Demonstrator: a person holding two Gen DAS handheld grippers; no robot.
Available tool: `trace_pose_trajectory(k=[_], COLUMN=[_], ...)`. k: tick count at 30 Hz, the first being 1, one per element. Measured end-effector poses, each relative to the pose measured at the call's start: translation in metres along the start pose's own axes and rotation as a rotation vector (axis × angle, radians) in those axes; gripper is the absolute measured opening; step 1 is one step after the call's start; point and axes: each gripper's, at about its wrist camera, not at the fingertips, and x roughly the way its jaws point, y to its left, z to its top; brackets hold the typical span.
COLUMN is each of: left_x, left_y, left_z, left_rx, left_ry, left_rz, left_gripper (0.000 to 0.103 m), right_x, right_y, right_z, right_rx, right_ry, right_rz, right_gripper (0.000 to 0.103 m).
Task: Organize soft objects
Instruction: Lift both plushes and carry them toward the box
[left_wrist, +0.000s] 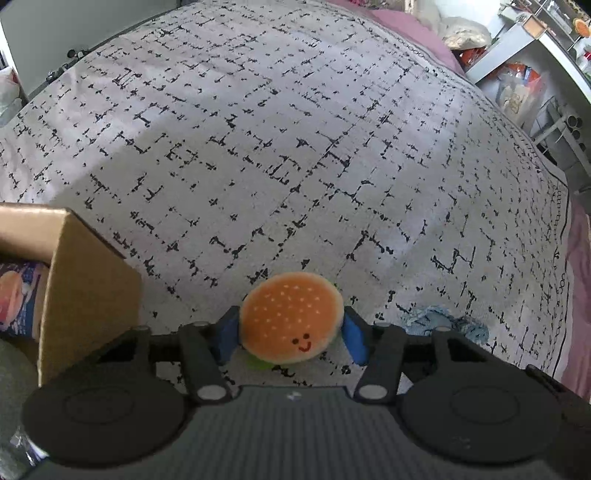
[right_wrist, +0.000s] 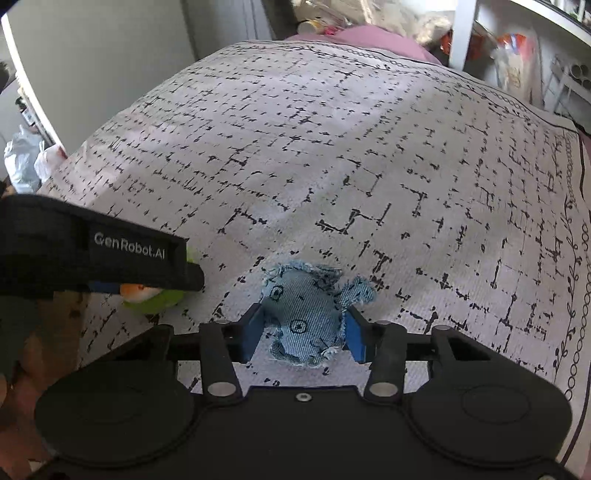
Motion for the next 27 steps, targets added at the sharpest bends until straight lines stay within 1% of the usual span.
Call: trace_pose_trajectory(k=[1, 2, 4, 8, 12, 20, 27], left_x=[-0.002, -0.005, -0.012, -0.027, -0.042, -0.080, -0.114], left_y=[0.000, 0.000, 0.000, 0.002, 0.002, 0.009, 0.018], left_z=[0.000, 0.000, -0.001, -0.003, -0.007, -0.016, -0.020], left_rx=[0.004, 0.009, 0.012, 0.018, 0.020, 0.024, 0.038], left_ry=[-0.005, -0.013, -0.028, -0.055, -0.078, -0.125, -0.167], left_rz=[-0.001, 0.000, -0.004, -0.012, -0.021, -0.033, -0.039], left_gripper=[0.055, 0.055, 0.055, 0.055, 0.055, 0.055, 0.055], right_x=[-0.001, -0.002, -0.006, -0.016, -0.027, -0.056, -0.078], right_y=[0.000, 0.000, -0.003, -0.006, -0.007, -0.020, -0.016], right_z=[0.000, 0.000, -0.001, -0.004, -0.005, -0.003, -0.001], right_rx=[-0.002, 0.000, 0.014, 0.019, 0.029, 0.120, 0.109], right_ry=[0.001, 0.000, -0.002, -0.027, -0.057, -0.159, -0.225], right_rz=[0.003, 0.004, 0.008, 0.005, 0.025, 0.082, 0.121], right_gripper=[0.040, 0.033, 0.031, 0.029, 0.027, 0.025, 0.025])
